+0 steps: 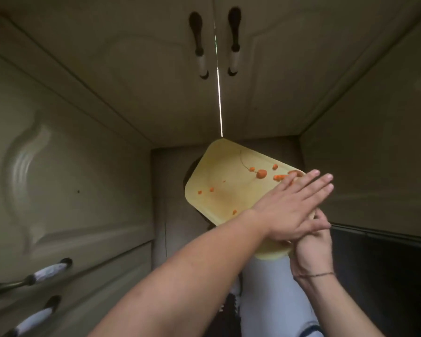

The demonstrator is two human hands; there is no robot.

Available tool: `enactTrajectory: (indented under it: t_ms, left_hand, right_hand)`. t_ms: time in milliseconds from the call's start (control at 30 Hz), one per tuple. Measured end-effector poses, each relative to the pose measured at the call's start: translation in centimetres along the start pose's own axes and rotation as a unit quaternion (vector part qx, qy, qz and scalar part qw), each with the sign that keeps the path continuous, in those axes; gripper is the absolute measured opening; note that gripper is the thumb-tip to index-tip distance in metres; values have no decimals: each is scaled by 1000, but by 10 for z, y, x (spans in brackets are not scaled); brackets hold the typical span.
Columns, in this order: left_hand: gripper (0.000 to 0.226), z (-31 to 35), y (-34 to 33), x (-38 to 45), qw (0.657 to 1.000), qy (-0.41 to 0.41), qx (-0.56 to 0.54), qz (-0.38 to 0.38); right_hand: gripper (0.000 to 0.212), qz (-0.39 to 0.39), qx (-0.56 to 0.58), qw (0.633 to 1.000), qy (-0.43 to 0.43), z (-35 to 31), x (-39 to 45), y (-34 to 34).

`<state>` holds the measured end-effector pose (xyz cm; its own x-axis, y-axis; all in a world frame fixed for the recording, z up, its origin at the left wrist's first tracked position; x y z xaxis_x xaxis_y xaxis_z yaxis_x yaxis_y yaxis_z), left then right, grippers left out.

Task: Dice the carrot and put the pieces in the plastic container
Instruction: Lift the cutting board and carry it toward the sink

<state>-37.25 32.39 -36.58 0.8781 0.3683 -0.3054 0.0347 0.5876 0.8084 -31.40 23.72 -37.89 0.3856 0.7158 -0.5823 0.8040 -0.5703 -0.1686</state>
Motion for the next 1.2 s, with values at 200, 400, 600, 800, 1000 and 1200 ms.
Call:
enactTrajectory:
  t_ms: [200,400,600,800,1000,1200]
  left_hand:
    - [72,-38,-29,-7,998,36,-45,-4]
    - [70,-78,-64,-26,984,137,-109,-23]
    - [68,-113,-93,-51,896,388,-214,-28]
    - [72,-64,-66,-53,952,203,-228,32]
    - [84,-25,-77,-40,955,100,-268,79]
    - [70,-58,-82,-44,936,148,-304,99]
  right_hand:
    - [33,60,4,998,-10,7,9,2]
    - [29,37,-14,999,-29,14,7,-3]
    - [26,5,-116,993,-18,9,-1,-6]
    - [28,10,-129,992,-4,5,-21,-16]
    - [30,31,-97,995,-1,-4,-33,-16]
    - [26,21,-75,997,15,-29,-62,-7]
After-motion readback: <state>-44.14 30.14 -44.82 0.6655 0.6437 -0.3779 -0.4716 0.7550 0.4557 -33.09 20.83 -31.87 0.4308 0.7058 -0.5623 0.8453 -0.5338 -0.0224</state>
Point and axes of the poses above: each hand's wrist, its own x-axis towards the middle knuckle, its own y-axis out of the back of the hand, z = x × y, the point moved 2 cm from there along x, towards the middle knuckle, and after that the axes turned 8 degrees about -z, right-handed, at the moved point
